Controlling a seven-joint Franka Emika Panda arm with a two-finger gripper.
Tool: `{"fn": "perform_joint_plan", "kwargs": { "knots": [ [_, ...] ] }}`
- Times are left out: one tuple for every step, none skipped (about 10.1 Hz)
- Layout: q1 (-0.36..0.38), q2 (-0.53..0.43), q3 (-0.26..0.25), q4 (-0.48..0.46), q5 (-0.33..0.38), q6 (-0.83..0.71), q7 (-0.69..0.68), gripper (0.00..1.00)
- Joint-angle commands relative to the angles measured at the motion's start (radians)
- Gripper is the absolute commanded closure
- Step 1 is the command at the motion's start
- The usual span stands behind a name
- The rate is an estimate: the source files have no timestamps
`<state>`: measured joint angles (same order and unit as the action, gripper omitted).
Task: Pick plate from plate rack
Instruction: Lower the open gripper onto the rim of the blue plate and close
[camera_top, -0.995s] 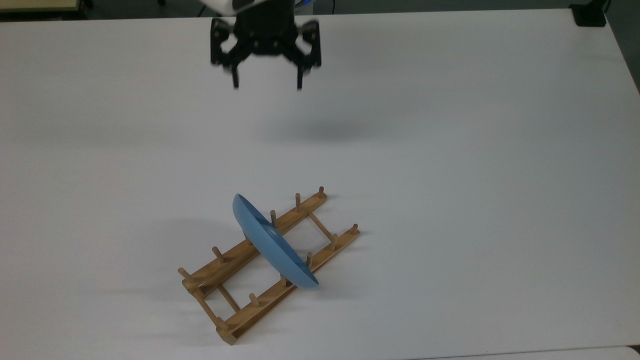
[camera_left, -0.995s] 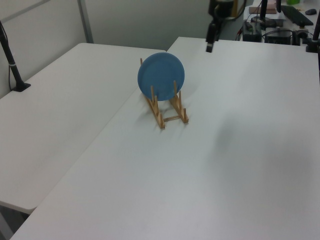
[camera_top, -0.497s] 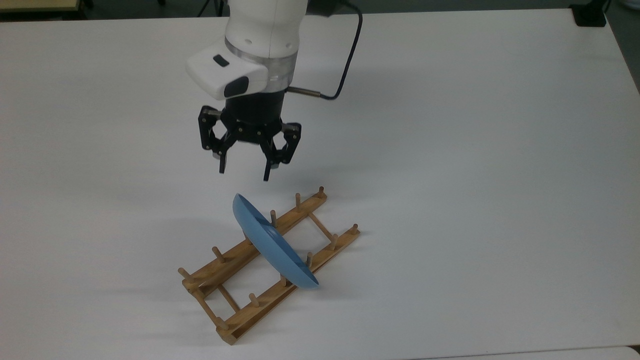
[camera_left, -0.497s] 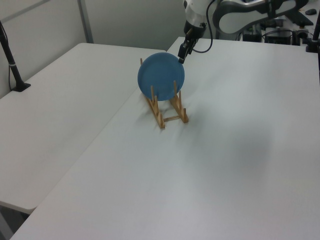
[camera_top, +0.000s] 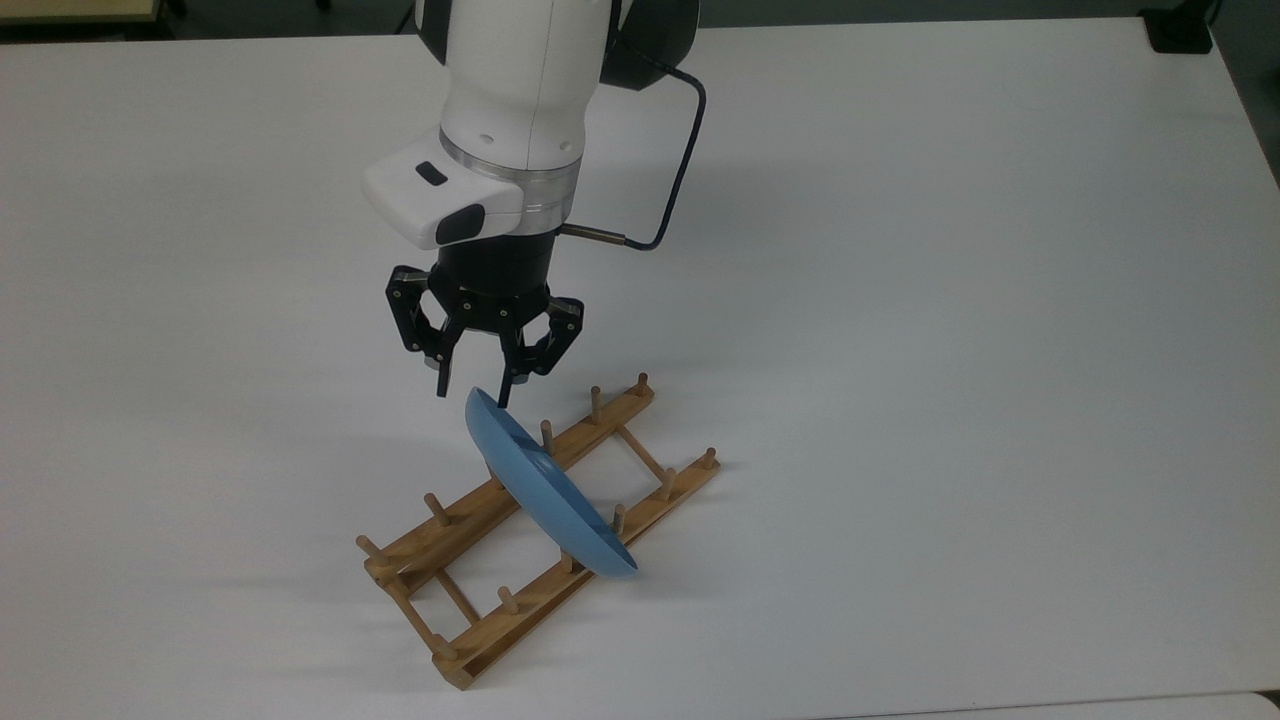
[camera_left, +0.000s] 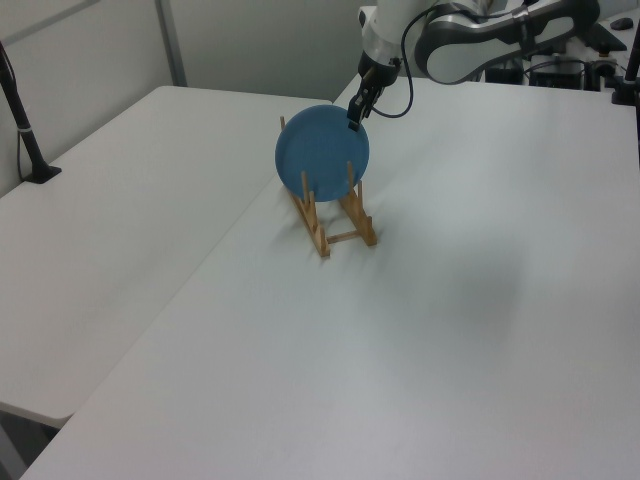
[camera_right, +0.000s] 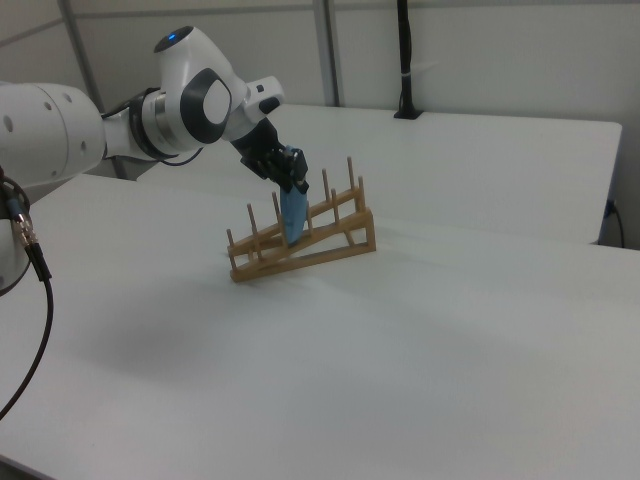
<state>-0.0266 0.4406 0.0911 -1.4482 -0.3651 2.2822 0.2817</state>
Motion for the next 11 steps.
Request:
{"fn": "perform_joint_plan", "kwargs": {
  "knots": [
    [0.002, 0.018, -0.005, 0.023, -0.038, 0.025, 0.019, 0.71],
    [0.002, 0.018, -0.005, 0.023, -0.038, 0.026, 0.019, 0.75],
    [0.002, 0.018, -0.005, 0.023, -0.047, 0.029, 0.016, 0.84],
    [0.001, 0.018, -0.007, 0.022, -0.070, 0.031, 0.016, 0.91],
    [-0.001, 0.015, -0.008, 0.022, -0.075, 0.030, 0.013, 0.99],
    [-0.001, 0.009, -0.014, 0.022, -0.106, 0.030, 0.011, 1.00],
    [-0.001, 0.001, -0.016, 0.022, -0.126, 0.030, 0.011, 1.00],
    [-0.001, -0.015, -0.020, 0.022, -0.129, 0.030, 0.011, 1.00],
    [-0.003, -0.041, -0.022, 0.022, -0.127, 0.028, 0.011, 1.00],
    [-0.003, -0.071, -0.022, 0.022, -0.126, 0.026, 0.010, 1.00],
    [-0.003, -0.103, -0.022, 0.022, -0.121, 0.025, 0.011, 1.00]
  ]
}}
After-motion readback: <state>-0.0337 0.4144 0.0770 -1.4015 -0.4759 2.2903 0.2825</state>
